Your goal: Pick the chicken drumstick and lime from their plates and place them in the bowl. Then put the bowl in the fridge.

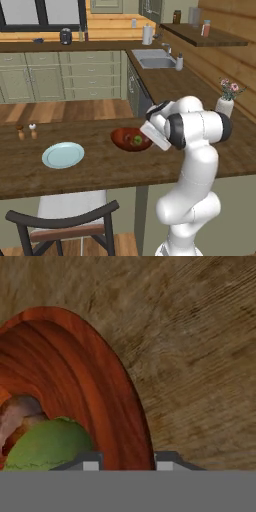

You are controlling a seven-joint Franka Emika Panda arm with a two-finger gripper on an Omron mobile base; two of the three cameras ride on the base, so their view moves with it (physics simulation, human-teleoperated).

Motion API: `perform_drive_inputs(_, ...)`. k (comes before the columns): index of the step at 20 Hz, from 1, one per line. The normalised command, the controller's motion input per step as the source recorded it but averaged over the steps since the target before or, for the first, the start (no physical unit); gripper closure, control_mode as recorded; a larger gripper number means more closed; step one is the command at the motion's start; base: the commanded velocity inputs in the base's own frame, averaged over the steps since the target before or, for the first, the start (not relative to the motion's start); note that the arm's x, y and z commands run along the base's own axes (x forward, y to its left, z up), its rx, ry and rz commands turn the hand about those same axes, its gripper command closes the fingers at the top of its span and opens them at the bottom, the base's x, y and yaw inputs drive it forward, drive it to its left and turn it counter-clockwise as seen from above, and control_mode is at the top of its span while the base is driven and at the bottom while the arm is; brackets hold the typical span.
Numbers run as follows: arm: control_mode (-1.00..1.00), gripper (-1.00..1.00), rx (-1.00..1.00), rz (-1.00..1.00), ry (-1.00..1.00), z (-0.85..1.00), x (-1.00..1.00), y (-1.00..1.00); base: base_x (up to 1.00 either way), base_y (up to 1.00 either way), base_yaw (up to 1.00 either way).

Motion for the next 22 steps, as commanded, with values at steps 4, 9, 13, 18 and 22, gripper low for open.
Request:
perform_drive_inputs(4, -1.00, 1.00, -0.10, -0.33, -0.02, 0.77, -0.23, 0.25, 0.00, 0.00, 0.00)
perform_drive_inputs(9, -1.00, 1.00, -0.11, -0.44, 0.03, 0.95, -0.34, 0.27, 0.00, 0.00, 0.00)
perform_drive_inputs(13, -1.00, 1.00, -0.06, -0.52, 0.00, 0.73, -0.66, 0.07, 0.00, 0.00, 0.00)
perform_drive_inputs(18, -1.00, 1.00, -0.01, -0.64, 0.18, 0.62, -0.12, 0.00, 0.00, 0.00, 0.00)
perform_drive_inputs(22, -1.00, 1.00, 0.09, -0.51, -0.03, 0.77, -0.55, 0.11, 0.00, 0.00, 0.00)
